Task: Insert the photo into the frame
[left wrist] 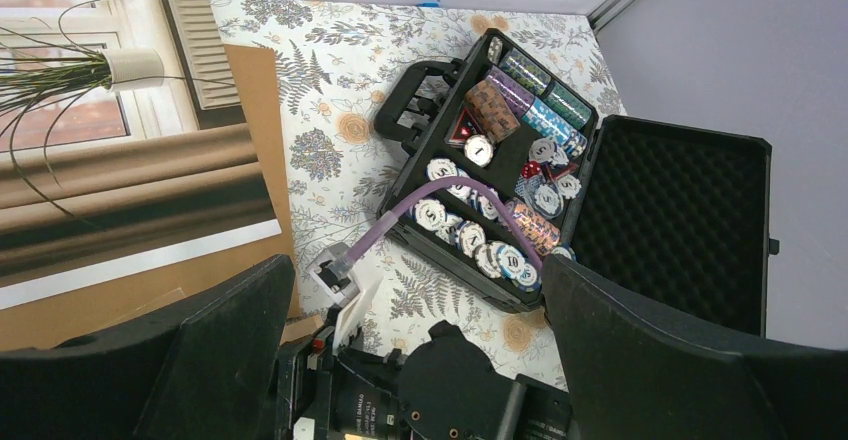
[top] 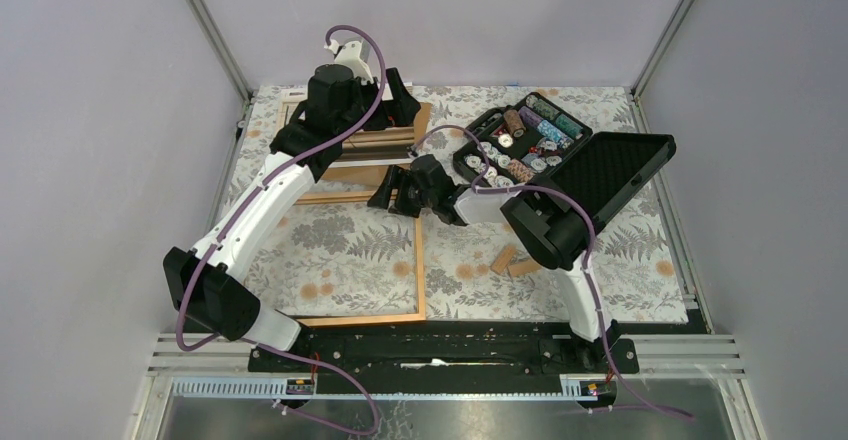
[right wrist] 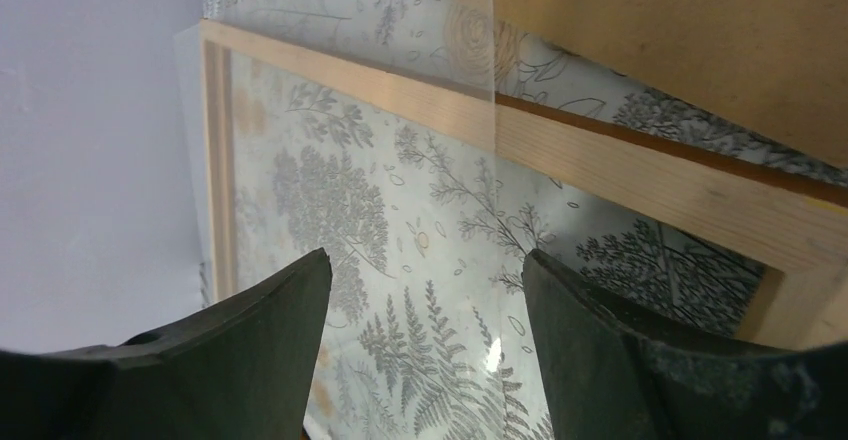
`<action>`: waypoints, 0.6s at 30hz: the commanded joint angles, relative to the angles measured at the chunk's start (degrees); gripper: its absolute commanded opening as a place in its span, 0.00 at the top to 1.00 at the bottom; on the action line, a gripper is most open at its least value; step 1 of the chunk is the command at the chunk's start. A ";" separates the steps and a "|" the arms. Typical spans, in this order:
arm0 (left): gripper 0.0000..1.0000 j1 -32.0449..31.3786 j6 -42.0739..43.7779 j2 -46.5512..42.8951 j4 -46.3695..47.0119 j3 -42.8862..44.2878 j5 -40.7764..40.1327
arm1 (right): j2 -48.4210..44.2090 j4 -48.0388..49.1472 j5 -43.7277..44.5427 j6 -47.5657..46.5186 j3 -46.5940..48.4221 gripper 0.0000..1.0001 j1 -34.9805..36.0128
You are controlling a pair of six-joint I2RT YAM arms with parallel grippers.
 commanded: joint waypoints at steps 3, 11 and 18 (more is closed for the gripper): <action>0.01 -0.11 -0.27 -0.93 2.68 1.46 1.04 | 4.75 0.24 -8.19 2.23 1.66 0.29 -0.94; 0.01 -0.12 -0.39 -1.14 2.63 1.50 1.43 | 6.09 2.20 -11.84 4.46 2.21 0.52 -1.67; 0.01 -0.12 -0.40 -1.44 2.68 1.39 1.37 | 1.07 8.75 -12.77 6.21 -2.31 0.87 -2.65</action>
